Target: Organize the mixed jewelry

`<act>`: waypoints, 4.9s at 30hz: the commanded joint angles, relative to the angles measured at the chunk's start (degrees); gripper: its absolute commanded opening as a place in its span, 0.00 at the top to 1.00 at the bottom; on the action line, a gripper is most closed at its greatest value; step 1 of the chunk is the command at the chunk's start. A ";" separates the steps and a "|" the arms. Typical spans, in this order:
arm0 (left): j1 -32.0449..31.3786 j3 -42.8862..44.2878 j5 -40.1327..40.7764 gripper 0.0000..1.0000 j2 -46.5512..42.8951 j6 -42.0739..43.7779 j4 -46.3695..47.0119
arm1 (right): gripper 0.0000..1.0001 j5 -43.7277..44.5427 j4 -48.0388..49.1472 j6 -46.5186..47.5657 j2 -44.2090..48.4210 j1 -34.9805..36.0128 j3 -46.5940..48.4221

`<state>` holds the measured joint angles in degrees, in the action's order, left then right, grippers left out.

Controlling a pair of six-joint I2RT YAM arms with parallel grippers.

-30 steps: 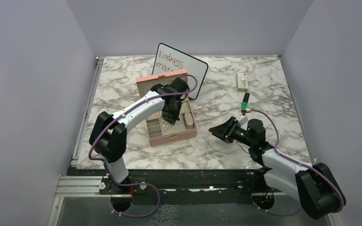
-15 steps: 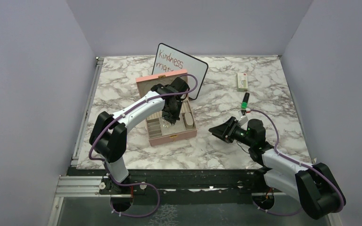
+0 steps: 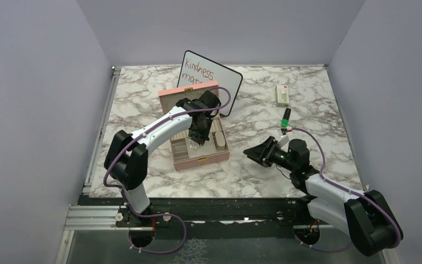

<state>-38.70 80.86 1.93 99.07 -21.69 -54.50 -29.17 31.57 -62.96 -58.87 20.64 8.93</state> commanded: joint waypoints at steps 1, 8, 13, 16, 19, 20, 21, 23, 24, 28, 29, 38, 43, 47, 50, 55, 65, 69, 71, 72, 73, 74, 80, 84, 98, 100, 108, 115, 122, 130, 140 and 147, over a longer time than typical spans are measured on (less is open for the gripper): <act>-0.35 -0.50 -1.50 1.00 0.35 1.02 -0.92 | 0.49 0.77 0.61 0.03 -0.11 0.27 0.04; -0.83 -0.20 -1.58 1.00 -0.10 1.21 -1.13 | 0.49 0.80 1.01 -0.06 -0.70 0.27 0.04; -0.95 -0.03 -1.77 1.00 -0.31 1.21 -1.28 | 0.49 0.66 1.39 -0.15 -1.26 0.27 0.04; -0.99 0.09 -1.76 1.00 -0.34 1.13 -1.27 | 0.49 0.66 1.39 -0.15 -1.12 0.27 -0.04; -1.09 0.13 -1.49 1.00 -0.15 1.21 -1.47 | 0.49 0.78 1.31 -0.15 -0.98 0.27 -0.14; -1.07 0.09 -1.64 1.00 -0.11 1.14 -1.48 | 0.49 0.75 1.30 -0.18 -0.98 0.27 -0.14; -1.08 0.17 -1.72 1.00 -0.10 1.20 -1.49 | 0.49 0.76 1.23 -0.18 -0.90 0.27 -0.14; -1.08 0.26 -1.66 1.00 -0.27 1.21 -1.48 | 0.49 0.77 1.17 -0.16 -0.81 0.27 -0.22; -1.09 0.33 -1.57 1.00 -0.32 1.26 -1.63 | 0.49 0.79 1.13 -0.19 -0.81 0.27 -0.23; -1.20 0.27 -1.51 1.00 -0.67 1.21 -1.92 | 0.49 0.87 1.21 -0.28 -0.94 0.27 -0.17; -1.16 0.19 -1.43 1.00 -0.71 1.21 -2.02 | 0.49 0.87 1.21 -0.24 -0.98 0.27 -0.14; -1.29 0.29 -1.42 1.00 -1.16 1.30 -2.53 | 0.49 0.82 1.39 -0.41 -1.08 0.27 -0.29; -1.29 -0.01 -0.62 1.00 -1.04 1.23 -2.56 | 0.49 0.80 1.30 -0.45 -0.91 0.27 -0.32; -1.29 0.86 0.36 1.00 -0.10 0.70 -2.54 | 0.49 0.78 1.17 -0.33 -0.84 0.27 -0.14; -1.29 1.42 1.23 0.96 0.50 0.35 -2.50 | 0.49 0.79 0.74 -0.25 -0.52 0.27 -0.10; -1.29 2.09 1.06 0.83 0.86 0.42 -2.54 | 0.49 1.13 0.16 -0.15 0.20 0.27 -0.05; -1.25 2.75 0.69 0.73 -0.12 0.17 -2.54 | 0.49 1.05 -0.11 0.07 0.20 0.27 0.46; -1.29 3.67 0.85 0.69 -0.98 -0.25 -2.37 | 0.49 1.08 -0.94 1.34 0.78 0.27 0.96; -1.29 3.57 1.07 0.66 -1.81 -0.49 -1.92 | 0.49 1.53 -3.57 3.06 1.15 0.27 2.29; -1.27 3.29 1.32 0.64 -2.30 -0.66 -1.57 | 0.49 1.63 -5.36 4.34 1.35 0.27 3.23; -1.28 2.94 1.58 0.62 -2.93 -0.83 -1.12 | 0.49 1.53 -6.99 5.90 1.46 0.27 4.34; -1.29 2.50 1.92 0.60 -3.50 -1.00 -0.64 | 0.49 1.41 -8.57 7.32 1.70 0.27 5.36; -1.16 -2.01 5.74 0.48 -9.72 -3.64 3.51 | 0.49 1.45 -17.20 14.30 2.00 1.47 11.76; -1.00 -7.46 8.67 0.33 -16.61 -8.82 8.03 | 0.50 5.11 -20.84 15.45 0.87 5.20 15.81; 0.18 -32.18 22.76 0.23 -46.10 -25.85 21.42 | 0.63 26.76 -28.04 17.78 -22.42 29.23 40.01; 0.20 -34.43 24.54 0.22 -48.88 -26.68 22.75 | 0.67 27.98 -28.21 17.71 -25.77 30.96 42.83; 0.24 -37.08 31.01 0.21 -53.53 -24.54 24.95 | 0.73 31.86 -30.17 16.83 -33.67 33.31 49.32; 0.29 -37.59 31.92 0.20 -52.56 -21.64 25.82 | 0.82 32.83 -29.73 16.77 -36.18 33.49 50.81; 0.36 -37.71 31.51 0.19 -51.13 -20.12 26.93 | 0.84 34.18 -30.39 16.87 -37.62 33.50 52.32; 0.51 -37.88 30.86 0.18 -50.28 -19.55 27.76 | 0.86 36.36 -31.48 16.73 -38.45 33.47 52.85; 0.97 -37.88 30.06 0.18 -49.98 -19.26 27.81 | 0.87 38.56 -33.83 16.66 -38.95 33.45 54.15; 1.11 -37.93 29.65 0.18 -50.22 -18.83 27.77 | 0.83 38.35 -33.77 17.52 -35.79 33.48 54.39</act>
<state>-37.95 43.35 31.73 49.15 -41.32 -28.32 7.07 -0.78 -46.41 -96.99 53.67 61.80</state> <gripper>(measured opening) 0.816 0.151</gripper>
